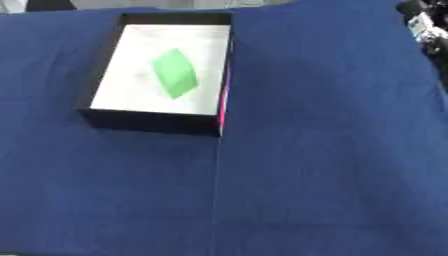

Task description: Pick up objects on the table and place them in the box.

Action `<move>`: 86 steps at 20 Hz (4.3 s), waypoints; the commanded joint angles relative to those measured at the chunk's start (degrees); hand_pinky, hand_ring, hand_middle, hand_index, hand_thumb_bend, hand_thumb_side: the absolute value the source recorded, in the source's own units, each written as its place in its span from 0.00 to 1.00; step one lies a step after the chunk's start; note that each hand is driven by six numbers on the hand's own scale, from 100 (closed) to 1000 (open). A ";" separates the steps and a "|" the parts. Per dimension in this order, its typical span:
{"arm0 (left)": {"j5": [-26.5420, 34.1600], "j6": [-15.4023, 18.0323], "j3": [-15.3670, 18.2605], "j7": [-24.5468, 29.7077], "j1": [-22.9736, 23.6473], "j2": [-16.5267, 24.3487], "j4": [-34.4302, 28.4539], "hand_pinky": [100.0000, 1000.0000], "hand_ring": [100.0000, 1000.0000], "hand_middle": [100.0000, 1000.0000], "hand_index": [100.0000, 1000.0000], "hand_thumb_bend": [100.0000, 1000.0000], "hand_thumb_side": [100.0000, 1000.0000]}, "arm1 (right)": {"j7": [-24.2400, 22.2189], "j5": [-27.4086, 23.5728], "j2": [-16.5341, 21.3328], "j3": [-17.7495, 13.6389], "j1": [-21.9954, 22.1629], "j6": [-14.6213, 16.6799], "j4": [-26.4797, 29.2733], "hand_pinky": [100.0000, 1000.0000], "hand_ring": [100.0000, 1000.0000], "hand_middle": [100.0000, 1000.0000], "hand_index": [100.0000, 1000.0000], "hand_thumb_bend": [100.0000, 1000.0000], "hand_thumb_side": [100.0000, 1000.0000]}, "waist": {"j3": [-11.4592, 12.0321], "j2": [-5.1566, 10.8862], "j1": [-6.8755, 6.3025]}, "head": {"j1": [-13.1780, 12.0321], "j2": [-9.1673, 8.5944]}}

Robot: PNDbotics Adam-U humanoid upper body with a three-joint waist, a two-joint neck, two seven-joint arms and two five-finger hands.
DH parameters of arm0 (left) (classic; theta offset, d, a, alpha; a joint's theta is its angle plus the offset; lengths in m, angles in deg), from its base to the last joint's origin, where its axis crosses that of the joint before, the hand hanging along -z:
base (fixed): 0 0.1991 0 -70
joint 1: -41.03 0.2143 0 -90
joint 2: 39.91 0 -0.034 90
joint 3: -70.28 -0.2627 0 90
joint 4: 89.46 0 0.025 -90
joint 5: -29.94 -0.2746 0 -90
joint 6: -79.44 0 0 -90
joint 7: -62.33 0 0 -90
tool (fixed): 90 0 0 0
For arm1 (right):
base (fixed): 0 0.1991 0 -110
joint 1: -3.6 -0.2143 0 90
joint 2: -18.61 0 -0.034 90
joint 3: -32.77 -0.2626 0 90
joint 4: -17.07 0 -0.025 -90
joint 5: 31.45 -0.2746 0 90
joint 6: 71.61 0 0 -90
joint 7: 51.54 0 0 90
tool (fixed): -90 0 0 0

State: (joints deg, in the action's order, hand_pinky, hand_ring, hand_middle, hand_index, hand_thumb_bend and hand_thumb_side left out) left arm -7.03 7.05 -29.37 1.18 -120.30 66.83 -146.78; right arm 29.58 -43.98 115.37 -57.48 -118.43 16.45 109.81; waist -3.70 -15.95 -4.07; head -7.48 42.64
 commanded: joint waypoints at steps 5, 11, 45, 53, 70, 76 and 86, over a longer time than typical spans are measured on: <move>-4.24 1.26 -1.41 -0.19 -1.62 -4.38 1.54 0.62 0.49 0.45 0.47 0.10 0.00 | 0.05 -1.17 -1.21 0.27 -2.47 -0.65 1.70 1.00 0.93 0.88 0.85 0.00 0.41 | -1.75 1.46 1.48 | -1.81 -1.58; -9.33 3.53 -3.81 0.24 0.24 -7.73 2.04 0.63 0.51 0.47 0.49 0.18 0.00 | -0.03 -0.78 -0.76 0.30 -2.01 -0.48 1.54 1.00 0.93 0.88 0.85 0.00 0.41 | -2.29 1.07 1.49 | -1.87 -1.79; -14.76 10.96 -1.38 8.62 3.55 -9.32 5.96 1.00 0.95 0.87 0.93 0.62 0.00 | -0.21 -0.26 -0.62 0.61 -1.45 -0.60 1.05 1.00 0.92 0.88 0.85 0.00 0.41 | -1.29 1.31 1.10 | -1.61 -1.12; -9.31 9.18 -0.43 5.58 2.50 -6.49 4.55 0.97 0.89 0.81 0.87 0.36 0.00 | -0.17 -0.03 0.01 0.58 -1.23 -0.55 0.94 1.00 0.92 0.88 0.85 0.00 0.43 | -0.86 1.52 0.79 | -0.84 -0.65; 22.68 -2.53 10.50 -3.47 13.20 14.82 -7.92 0.90 0.84 0.80 0.84 0.00 0.00 | 2.30 -0.60 2.82 -1.54 0.47 0.01 1.54 1.00 0.92 0.87 0.84 0.00 0.41 | 2.67 2.74 0.35 | 2.65 0.68; 33.02 -6.29 16.11 -8.65 21.49 19.99 -8.43 0.82 0.76 0.74 0.86 0.00 0.47 | 3.12 -1.13 3.06 -2.07 0.23 0.26 1.83 1.00 0.92 0.87 0.84 0.00 0.41 | 3.33 2.59 1.18 | 3.37 -0.25; 55.26 -10.23 22.82 -27.95 40.64 18.47 -19.80 0.67 0.69 0.73 0.83 0.00 0.58 | 5.12 -1.92 3.30 -3.47 -0.20 0.81 2.18 1.00 0.92 0.87 0.84 0.00 0.41 | 3.65 1.89 2.81 | 3.92 -1.44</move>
State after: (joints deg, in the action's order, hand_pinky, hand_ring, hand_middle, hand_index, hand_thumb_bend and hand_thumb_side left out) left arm 45.44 -2.99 -8.22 -24.25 -79.42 84.27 -163.80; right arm 34.28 -45.47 116.77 -60.20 -117.67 17.15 110.82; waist -0.17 -15.46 -1.90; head -3.76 42.03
